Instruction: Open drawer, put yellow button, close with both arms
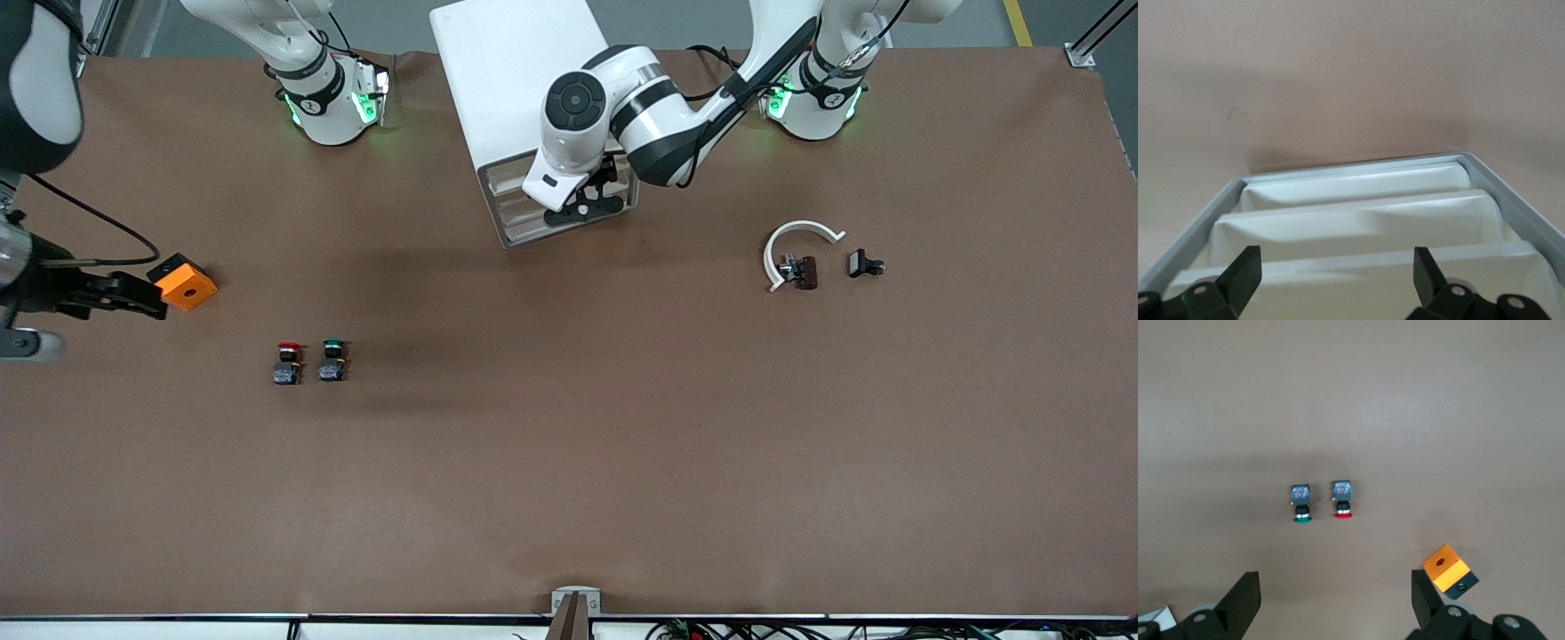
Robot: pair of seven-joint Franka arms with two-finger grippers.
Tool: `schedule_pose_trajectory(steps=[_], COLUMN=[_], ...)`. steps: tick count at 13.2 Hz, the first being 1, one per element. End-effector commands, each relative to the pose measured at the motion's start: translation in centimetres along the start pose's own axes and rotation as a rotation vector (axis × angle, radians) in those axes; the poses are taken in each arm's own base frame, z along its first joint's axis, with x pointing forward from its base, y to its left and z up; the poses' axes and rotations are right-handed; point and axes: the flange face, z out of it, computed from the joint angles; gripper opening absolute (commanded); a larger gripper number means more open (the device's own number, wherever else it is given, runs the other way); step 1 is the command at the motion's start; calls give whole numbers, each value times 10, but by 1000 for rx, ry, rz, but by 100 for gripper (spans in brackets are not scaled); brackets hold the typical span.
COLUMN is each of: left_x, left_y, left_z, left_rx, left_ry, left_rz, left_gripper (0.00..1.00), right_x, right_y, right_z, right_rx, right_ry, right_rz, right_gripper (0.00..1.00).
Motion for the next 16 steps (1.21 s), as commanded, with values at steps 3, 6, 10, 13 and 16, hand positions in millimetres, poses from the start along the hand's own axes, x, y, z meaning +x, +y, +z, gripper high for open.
schedule_pose_trajectory(steps=[3,6,10,13,16], left_x=[-19,-19,66,149,211], left_y=[10,12,-8,-50,-108], left_z=[24,16,-32,-83,-134], left_rx=[26,8,-79,-145,-199], left_ry=[-76,-82,-34,58,141], left_rz=[-44,-80,-184,-288,-358], left_gripper=[100,100,100,100,100], right_x=[-18,-50,-86,-104,-115], right_y=[15,26,25,24,22], right_z=[-18,-42,-62,-60,-64], right_rx=[11,16,20,39,46], right_ry=[-41,-26,2,31,59], right_rz=[32,48,47,49,48], right_gripper=[100,100,100,100,100])
